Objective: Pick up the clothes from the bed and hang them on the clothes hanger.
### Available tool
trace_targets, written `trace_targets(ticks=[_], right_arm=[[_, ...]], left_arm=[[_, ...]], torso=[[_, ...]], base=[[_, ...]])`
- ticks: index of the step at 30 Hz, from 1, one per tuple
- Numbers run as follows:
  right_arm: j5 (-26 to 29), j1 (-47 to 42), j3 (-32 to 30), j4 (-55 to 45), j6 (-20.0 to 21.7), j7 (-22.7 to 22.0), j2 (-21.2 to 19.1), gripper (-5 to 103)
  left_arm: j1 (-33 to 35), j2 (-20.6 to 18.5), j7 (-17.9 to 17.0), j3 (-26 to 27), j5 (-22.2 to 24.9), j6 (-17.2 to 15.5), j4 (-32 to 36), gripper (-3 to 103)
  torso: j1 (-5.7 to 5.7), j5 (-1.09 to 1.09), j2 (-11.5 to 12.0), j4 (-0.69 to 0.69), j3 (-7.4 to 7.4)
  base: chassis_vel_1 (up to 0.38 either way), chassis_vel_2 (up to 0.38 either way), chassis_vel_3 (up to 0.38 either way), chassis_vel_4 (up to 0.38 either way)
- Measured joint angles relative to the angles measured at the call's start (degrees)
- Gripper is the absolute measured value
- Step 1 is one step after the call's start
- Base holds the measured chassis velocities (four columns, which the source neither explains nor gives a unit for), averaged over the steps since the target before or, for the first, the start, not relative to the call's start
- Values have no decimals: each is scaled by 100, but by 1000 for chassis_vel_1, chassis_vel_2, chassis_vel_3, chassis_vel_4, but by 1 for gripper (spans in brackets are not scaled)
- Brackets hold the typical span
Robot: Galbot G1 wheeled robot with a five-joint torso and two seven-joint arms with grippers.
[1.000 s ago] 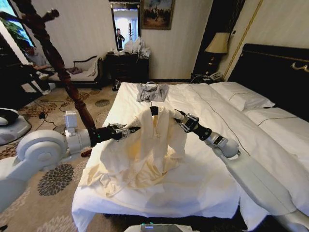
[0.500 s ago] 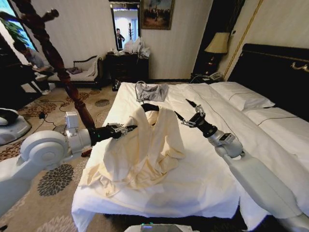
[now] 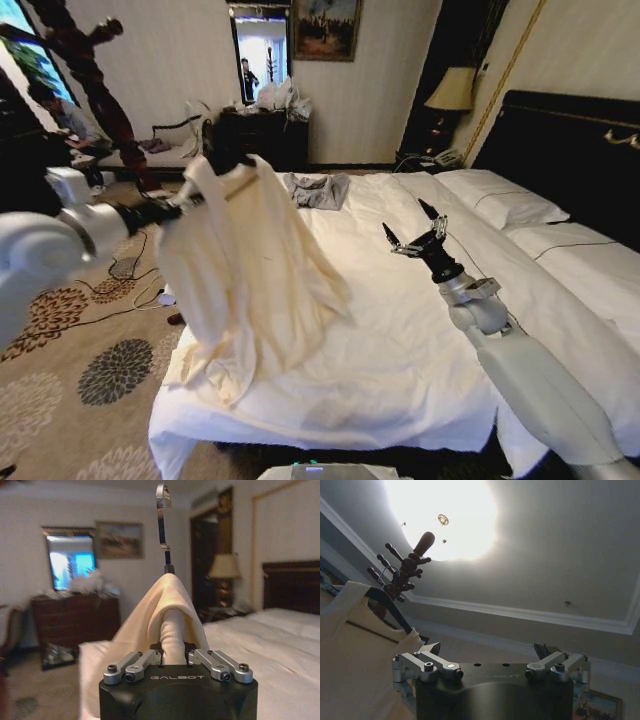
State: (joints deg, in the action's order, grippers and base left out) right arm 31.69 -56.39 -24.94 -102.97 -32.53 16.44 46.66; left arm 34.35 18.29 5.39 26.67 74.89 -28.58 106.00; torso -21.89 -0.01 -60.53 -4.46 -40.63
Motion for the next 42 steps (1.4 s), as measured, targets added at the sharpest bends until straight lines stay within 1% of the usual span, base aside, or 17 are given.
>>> trace_targets(ticks=[3, 7, 9, 12, 13, 14, 16, 17, 20, 21, 22, 24, 27, 31, 33, 39, 42], right_arm=[[-11, -84, -65, -33, 0, 0, 15, 100], [-54, -303, -264, -96, -1, 15, 30, 100], [-59, -322, -281, -103, -1, 15, 33, 100], [-110, -449, -370, -164, -5, 18, 68, 100], [-121, -473, -385, -177, -6, 18, 76, 100], [-121, -473, -385, -177, -6, 18, 76, 100], [-169, -602, -464, -232, -9, 20, 105, 100], [-186, -660, -512, -255, -10, 20, 111, 100], [-207, -777, -608, -298, -19, 22, 111, 100], [-222, -907, -711, -328, -36, 33, 95, 100], [-228, -993, -806, -349, -61, 42, 74, 100], [-229, -1034, -854, -356, -74, 46, 63, 100], [-235, -1250, -1094, -396, -126, 76, 26, 100], [-246, -1385, -1200, -410, -179, 106, 13, 100], [-265, -1442, -1236, -416, -197, 122, 13, 100], [-282, -1430, -1215, -432, -198, 126, 19, 100], [-284, -1376, -1172, -437, -188, 126, 18, 100]], left_arm=[[-312, 2, 99, -121, -34, 74, -305, 18], [-1510, 71, 314, -655, -154, 281, -1166, 18], [-1642, 81, 344, -734, -174, 297, -1243, 18], [-2549, 214, 525, -1424, -305, 378, -1731, 18], [-2727, 250, 542, -1561, -310, 378, -1820, 18], [-2727, 250, 542, -1561, -310, 378, -1820, 18], [-3481, 451, 635, -2088, -335, 386, -2209, 18], [-3764, 548, 667, -2262, -351, 392, -2373, 18], [-4132, 732, 722, -2500, -402, 411, -2659, 18], [-4419, 920, 753, -2705, -482, 450, -2973, 18], [-4547, 1046, 757, -2777, -554, 458, -3160, 18], [-4596, 1109, 754, -2800, -591, 460, -3240, 18], [-4651, 1311, 644, -2813, -745, 469, -3458, 18], [-4573, 1348, 537, -2754, -844, 531, -3530, 18], [-4527, 1348, 492, -2725, -892, 567, -3658, 18], [-4519, 1336, 490, -2703, -931, 618, -3895, 18], [-4543, 1361, 593, -2700, -979, 651, -4116, 18]], torso=[[0, 0, 0, 2, 0], [0, 2, 0, 0, 0], [1, 1, -1, 1, 0], [0, 0, 0, 2, 0], [0, -1, 0, 2, 0], [0, -1, 0, 2, 0], [0, 1, 0, 1, 0], [0, 2, 0, 0, 0], [0, 4, 0, 0, 1], [1, 4, 0, -1, 0], [1, 2, 0, -1, 0], [1, 1, 0, -1, 0], [-1, 1, 0, -1, 0], [1, 2, 0, 0, 0], [1, 1, 0, 3, 0], [0, 1, 0, 0, 0], [1, 1, 0, 2, 0]], base=[[0, 0, 0, 0], [0, 0, 0, 0], [0, 0, 0, 0], [0, 0, 0, 0], [0, 0, 0, 0], [0, 0, 0, 0], [0, 0, 0, 0], [0, 0, 0, 0], [0, 0, 0, 0], [0, 0, 0, 0], [0, 0, 0, 0], [0, 0, 0, 0], [0, 0, 0, 0], [0, 0, 0, 0], [0, 0, 0, 0], [0, 0, 0, 0], [0, 0, 0, 0]])
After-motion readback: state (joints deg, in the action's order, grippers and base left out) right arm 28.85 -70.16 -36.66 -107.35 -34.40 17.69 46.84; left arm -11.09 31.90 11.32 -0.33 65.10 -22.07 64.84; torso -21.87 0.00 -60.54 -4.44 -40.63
